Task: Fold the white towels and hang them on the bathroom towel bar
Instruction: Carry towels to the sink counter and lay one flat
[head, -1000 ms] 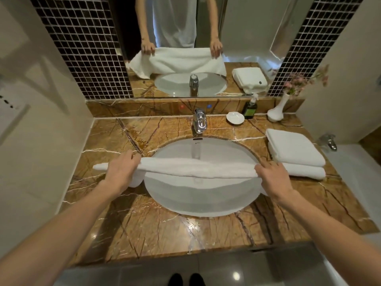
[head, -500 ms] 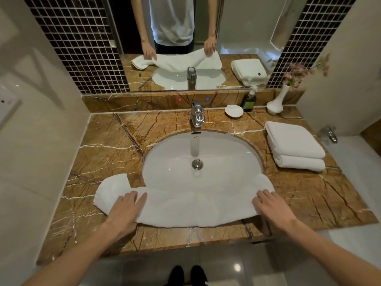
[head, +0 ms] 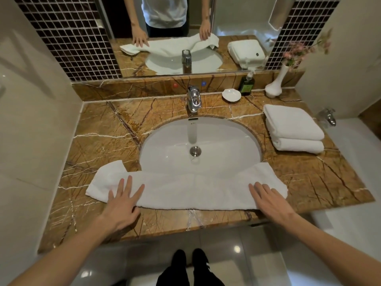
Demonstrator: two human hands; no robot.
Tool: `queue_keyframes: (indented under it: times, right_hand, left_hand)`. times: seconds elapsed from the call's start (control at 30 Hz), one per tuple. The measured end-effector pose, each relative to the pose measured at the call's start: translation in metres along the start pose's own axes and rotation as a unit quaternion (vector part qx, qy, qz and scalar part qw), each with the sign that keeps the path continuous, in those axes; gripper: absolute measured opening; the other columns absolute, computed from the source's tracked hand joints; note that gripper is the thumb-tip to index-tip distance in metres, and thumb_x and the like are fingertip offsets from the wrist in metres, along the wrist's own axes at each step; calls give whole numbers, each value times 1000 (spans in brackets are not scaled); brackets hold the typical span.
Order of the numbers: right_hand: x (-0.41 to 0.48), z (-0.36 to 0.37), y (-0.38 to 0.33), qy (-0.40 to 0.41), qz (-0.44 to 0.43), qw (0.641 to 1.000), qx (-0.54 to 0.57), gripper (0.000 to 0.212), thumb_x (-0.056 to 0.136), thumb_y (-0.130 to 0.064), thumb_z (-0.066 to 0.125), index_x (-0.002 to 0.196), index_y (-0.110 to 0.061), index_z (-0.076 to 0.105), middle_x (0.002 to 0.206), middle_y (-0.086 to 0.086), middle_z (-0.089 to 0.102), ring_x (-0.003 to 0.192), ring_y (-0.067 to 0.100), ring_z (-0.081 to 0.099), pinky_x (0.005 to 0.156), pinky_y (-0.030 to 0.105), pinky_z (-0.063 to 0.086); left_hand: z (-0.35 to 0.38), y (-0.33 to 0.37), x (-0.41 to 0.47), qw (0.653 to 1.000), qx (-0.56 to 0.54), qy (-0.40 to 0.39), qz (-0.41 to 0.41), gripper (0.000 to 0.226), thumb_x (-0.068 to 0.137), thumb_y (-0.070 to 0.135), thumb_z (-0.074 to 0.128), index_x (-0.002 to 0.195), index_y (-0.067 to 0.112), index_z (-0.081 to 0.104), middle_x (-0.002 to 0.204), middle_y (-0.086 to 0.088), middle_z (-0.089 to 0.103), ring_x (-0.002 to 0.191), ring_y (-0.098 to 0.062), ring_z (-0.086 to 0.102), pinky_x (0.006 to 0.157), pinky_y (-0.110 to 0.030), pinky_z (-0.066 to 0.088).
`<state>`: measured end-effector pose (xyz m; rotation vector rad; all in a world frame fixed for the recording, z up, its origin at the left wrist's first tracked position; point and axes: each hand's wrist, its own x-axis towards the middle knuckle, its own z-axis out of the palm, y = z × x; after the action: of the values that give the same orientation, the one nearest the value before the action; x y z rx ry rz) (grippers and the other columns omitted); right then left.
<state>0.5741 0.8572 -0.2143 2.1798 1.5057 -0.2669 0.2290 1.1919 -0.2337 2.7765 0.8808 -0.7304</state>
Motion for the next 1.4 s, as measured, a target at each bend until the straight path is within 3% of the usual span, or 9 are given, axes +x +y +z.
queue_keyframes:
  times: [0.23,0.37,0.5,0.77,0.9,1.0,1.1,1.23,1.4]
  right_hand:
    - [-8,2,1,-1,-13,998,67,85,82,-46,48,149,-11,10,149,14,22,122,28,37,103,40,40]
    - [-6,-7,7,46,-34,994,90,67,89,-59,22,139,-16,33,137,9,40,109,23,47,90,36,47]
    - [4,-18,9,72,-31,992,95,44,98,-47,21,117,-19,51,118,5,51,95,19,51,80,33,48]
    - [24,-23,7,101,3,993,66,37,100,-32,27,117,-15,54,119,10,54,103,26,50,89,38,42]
    - [25,-13,7,30,5,998,59,53,100,-38,22,149,-16,25,155,15,25,142,31,25,115,46,21]
    - [20,1,5,-12,30,997,73,59,100,-43,12,153,-21,2,161,12,5,148,26,6,119,47,8]
    - [18,7,0,-18,56,995,75,60,99,-45,10,153,-22,-4,161,11,1,148,27,4,117,48,14]
    - [19,-4,-3,27,67,996,56,56,95,-51,19,141,-23,32,134,9,43,116,24,45,93,40,44]
    - [45,-38,-19,121,51,988,79,45,95,-43,28,88,-18,65,99,6,57,83,18,48,81,38,41]
  left_hand:
    - [14,13,-10,999,-38,9,-36,68,93,59,13,142,31,-25,147,-10,-38,141,-34,-25,114,-58,-3]
    - [0,14,-10,996,1,80,-41,58,96,51,15,150,30,16,158,-14,9,145,-35,6,114,-55,-2]
    - [-16,15,2,986,8,159,-56,47,94,40,30,134,18,40,132,-14,47,123,-32,39,107,-57,25]
    - [-26,0,35,970,-97,149,-165,53,98,44,19,147,26,25,156,-17,11,143,-39,2,112,-61,2]
    - [-39,-14,48,950,-181,111,-227,52,100,44,16,146,25,29,156,-18,12,143,-41,3,111,-64,3]
    - [-43,-19,52,957,-174,70,-221,50,101,38,19,147,21,30,153,-23,19,141,-43,10,111,-62,12]
    - [-42,-20,49,962,-154,39,-223,52,100,44,21,149,26,21,157,-18,9,144,-39,1,111,-64,8]
    - [-41,-27,49,960,-155,38,-228,61,95,57,24,149,29,19,156,-16,12,143,-40,4,109,-63,13]
    - [-46,-45,56,946,-152,107,-265,53,99,41,26,138,8,39,135,-24,46,125,-42,39,105,-56,29]
